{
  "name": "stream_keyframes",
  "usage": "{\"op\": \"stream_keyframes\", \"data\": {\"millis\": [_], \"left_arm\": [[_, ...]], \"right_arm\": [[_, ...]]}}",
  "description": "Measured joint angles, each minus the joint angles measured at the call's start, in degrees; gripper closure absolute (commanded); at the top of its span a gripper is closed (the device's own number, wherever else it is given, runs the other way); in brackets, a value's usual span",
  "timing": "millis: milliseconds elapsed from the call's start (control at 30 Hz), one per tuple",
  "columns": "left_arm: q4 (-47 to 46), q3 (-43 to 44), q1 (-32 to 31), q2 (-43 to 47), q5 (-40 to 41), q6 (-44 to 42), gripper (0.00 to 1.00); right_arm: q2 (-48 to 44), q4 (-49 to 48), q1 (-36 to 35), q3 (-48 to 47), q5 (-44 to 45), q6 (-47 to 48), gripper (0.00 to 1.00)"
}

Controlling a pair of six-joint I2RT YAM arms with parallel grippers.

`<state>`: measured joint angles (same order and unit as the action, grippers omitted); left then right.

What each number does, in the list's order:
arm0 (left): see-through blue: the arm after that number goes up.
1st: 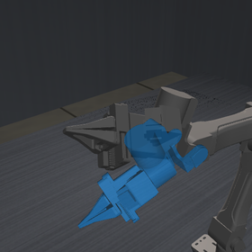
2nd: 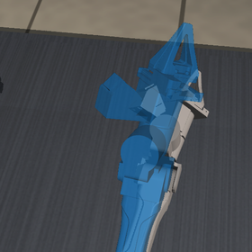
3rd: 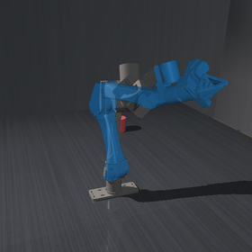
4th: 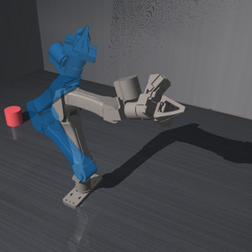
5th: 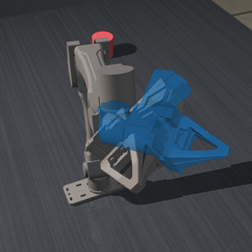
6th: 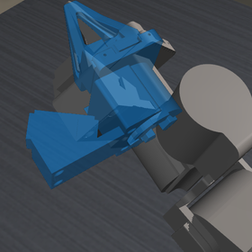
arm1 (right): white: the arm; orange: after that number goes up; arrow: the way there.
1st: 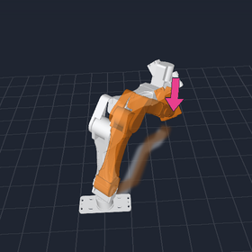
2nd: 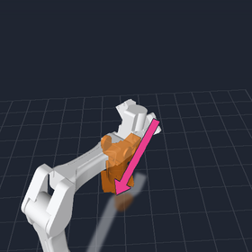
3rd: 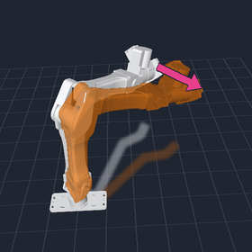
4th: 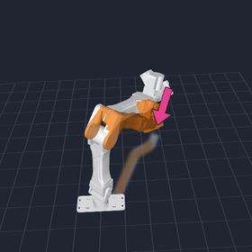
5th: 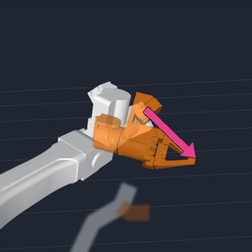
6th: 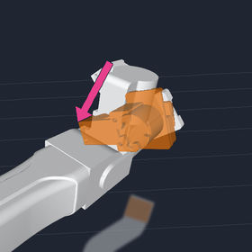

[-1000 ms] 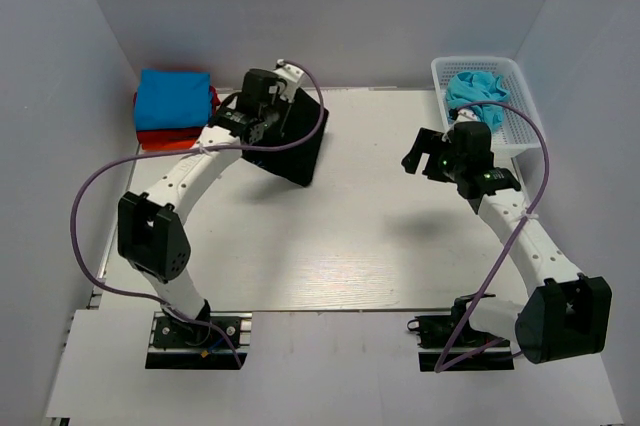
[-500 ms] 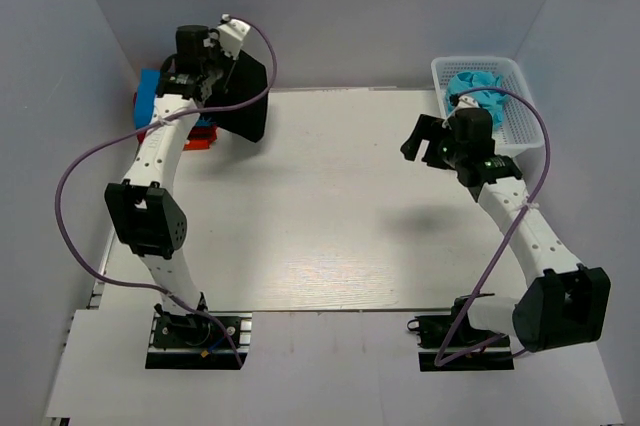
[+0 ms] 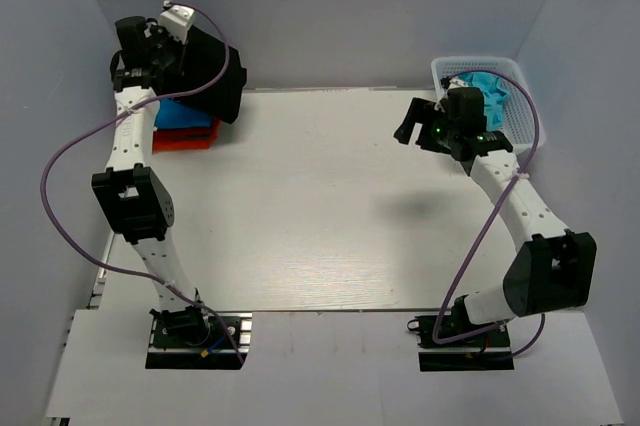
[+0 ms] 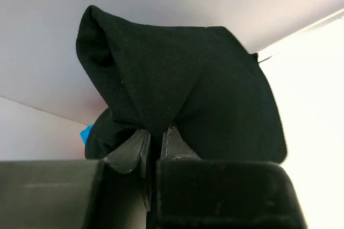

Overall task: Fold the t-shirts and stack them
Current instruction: Put the neatly folded tshirt into the corner of the board with the left arm

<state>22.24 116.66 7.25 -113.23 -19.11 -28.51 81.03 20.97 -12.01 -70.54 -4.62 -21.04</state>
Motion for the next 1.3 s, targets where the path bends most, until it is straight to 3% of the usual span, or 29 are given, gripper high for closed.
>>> {"op": "stream_keyframes", "data": {"millis": [567, 633, 700, 733, 1100, 1300], "left_arm": [[-7.32, 0.5, 13.57, -6.38, -10.64, 5.62, 1.0], [-8.61, 0.44, 14.1, -7.63, -10.6, 6.56, 0.87], [-9.94, 0.24, 14.49, -8.85, -10.43, 7.5, 0.58], [-10.71, 0.22, 14.64, -9.38, -10.36, 8.26, 0.03], [-15.45, -0.2, 14.25, -9.73, -4.46, 16.06, 0.0], [-13.44, -4.44, 13.51, -4.15, -4.0, 20.76, 0.0]], "right_arm": [[13.49, 2.64, -0.02, -11.32, -5.01, -2.86, 0.1], [14.03, 3.15, -0.02, -12.09, -5.09, -2.97, 0.1], [14.23, 3.37, -0.02, -12.59, -5.22, -2.99, 0.1], [14.27, 3.41, -0.02, -12.76, -5.27, -3.02, 0.1], [14.21, 5.97, -0.07, -13.64, -5.53, -2.43, 0.1], [10.95, 5.62, -0.04, -9.79, -5.86, -1.84, 0.1]]}}
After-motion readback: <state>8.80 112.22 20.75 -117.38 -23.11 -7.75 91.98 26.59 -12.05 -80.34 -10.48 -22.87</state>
